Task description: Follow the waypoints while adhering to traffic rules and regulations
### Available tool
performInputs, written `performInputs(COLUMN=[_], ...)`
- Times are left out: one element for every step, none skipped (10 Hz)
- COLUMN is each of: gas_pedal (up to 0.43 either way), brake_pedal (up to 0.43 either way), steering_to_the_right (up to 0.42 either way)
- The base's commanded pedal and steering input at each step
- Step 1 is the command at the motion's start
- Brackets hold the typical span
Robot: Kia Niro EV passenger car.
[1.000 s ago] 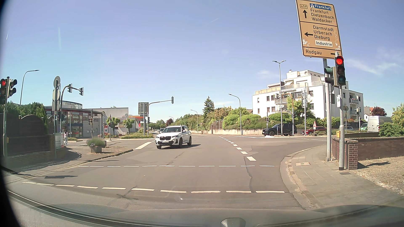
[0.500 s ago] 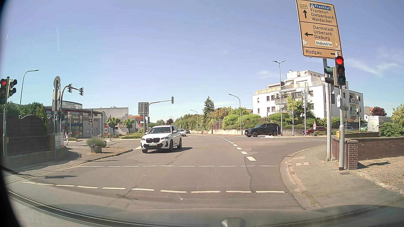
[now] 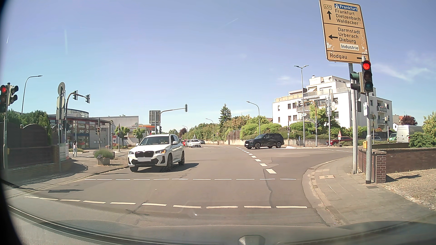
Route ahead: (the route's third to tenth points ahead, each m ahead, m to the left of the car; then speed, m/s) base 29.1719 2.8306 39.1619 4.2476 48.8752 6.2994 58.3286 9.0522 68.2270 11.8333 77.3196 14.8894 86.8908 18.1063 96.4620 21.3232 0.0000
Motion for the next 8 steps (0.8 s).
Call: performInputs(gas_pedal=[0.0, 0.0, 0.0, 0.0, 0.0, 0.0, 0.0, 0.0], brake_pedal=[0.366, 0.366, 0.366, 0.366, 0.366, 0.366, 0.366, 0.366], steering_to_the_right=[-0.005, -0.005, -0.005, -0.005, -0.005, -0.005, -0.005, -0.005])
